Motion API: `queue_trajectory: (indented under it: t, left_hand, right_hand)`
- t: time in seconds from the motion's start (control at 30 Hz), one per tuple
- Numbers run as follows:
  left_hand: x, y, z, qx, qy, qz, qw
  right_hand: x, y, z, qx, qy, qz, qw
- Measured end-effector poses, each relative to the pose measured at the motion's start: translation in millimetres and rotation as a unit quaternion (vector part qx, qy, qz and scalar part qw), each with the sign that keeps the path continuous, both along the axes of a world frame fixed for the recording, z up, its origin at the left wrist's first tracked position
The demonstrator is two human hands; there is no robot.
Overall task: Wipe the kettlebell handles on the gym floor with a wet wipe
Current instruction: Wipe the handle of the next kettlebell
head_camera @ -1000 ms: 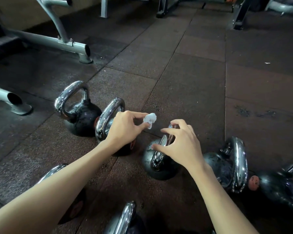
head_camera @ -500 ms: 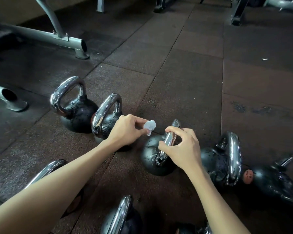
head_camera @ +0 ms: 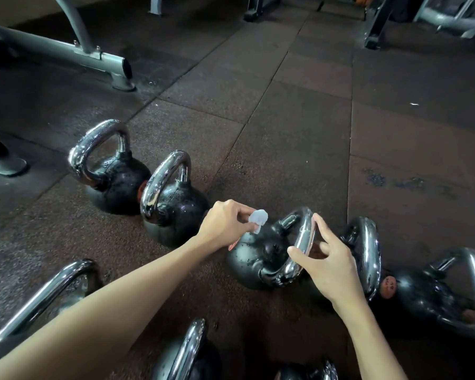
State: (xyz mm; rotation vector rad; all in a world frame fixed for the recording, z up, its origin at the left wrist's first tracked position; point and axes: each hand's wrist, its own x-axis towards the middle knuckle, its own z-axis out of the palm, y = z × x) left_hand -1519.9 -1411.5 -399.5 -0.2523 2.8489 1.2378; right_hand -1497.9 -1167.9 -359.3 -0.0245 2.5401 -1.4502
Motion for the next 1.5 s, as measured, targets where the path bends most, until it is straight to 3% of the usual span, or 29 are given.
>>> queue_trajectory:
  t: [0.4, 0.6, 0.87, 1.17, 1.5]
  left_hand:
    - [-41, 40, -21, -0.005, 0.015, -0.02, 1.0]
    - [-56, 49, -28, -0.012, -0.027, -0.027, 0.999]
    - [-51, 73, -20, 0.032, 0.038, -0.023, 0.998]
    - [-51, 68, 6, 0.055, 0.065, -0.104, 0.991]
    - [-52, 79, 23, 0.07, 0.053, -0.085, 0.992]
  right_hand:
    - [-4, 3, -4, -0.03, -0.014, 0.037, 0.999]
    - [-9, 19, -2, -0.056, -0.045, 0.041, 0.997]
    - [-13, 26, 1, -0.081, -0.062, 0.062, 0.993]
    - [-10, 25, 9, -0.075, -0.057, 0.057, 0.994]
    - [-13, 22, 24, -0.018, -0.116, 0.032, 0.993]
